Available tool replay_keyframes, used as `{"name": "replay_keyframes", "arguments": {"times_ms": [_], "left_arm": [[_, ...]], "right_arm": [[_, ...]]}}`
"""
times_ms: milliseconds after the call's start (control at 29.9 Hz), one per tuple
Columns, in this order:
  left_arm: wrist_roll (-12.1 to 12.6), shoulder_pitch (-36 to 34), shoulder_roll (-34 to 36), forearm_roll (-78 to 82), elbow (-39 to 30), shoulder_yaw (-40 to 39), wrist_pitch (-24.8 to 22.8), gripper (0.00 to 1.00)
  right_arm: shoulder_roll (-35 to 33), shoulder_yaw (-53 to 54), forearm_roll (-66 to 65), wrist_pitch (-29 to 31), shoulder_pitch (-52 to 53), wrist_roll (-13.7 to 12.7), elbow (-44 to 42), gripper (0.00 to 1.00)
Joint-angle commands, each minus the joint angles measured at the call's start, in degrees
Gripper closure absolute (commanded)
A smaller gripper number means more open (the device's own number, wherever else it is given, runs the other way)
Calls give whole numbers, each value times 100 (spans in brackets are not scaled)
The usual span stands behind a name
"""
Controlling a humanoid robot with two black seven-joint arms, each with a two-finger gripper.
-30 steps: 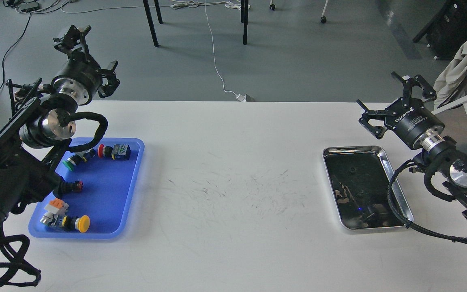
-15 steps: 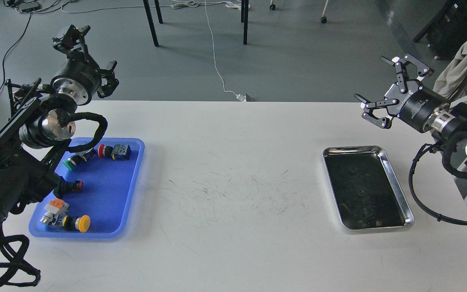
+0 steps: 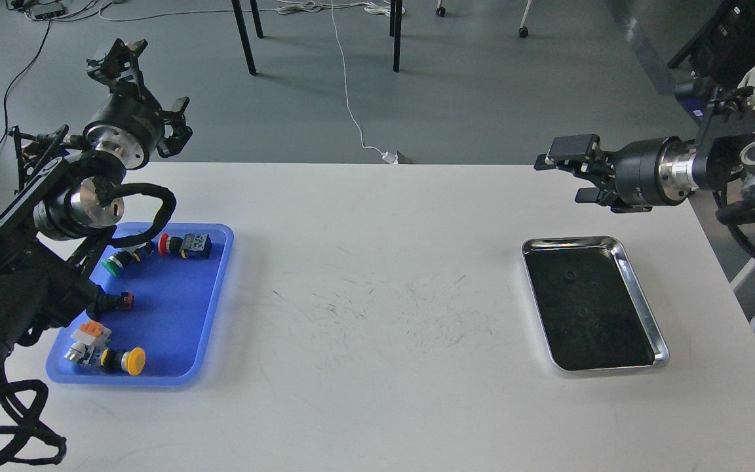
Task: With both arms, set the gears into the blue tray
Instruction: 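Lower the right gripper into the metal tray and grasp the small black part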
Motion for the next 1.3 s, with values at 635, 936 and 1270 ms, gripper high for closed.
{"name": "replay_keyframes", "arguments": {"times_ms": [635,936,1270], "left_arm": [[1,-35,16,-10,-9,-8,-3,2],[1,-44,16,-10,-9,-8,-3,2],[1,-53,42,-10,-9,-8,-3,2]], "right_arm": [[1518,-1339,-1014,-941,-908,-120,-1195,10],[1518,-1391,-1066,-932,-881,-103,-1177,46],[1439,-1479,-1110,-862,-785,-103,-1160,98]]}}
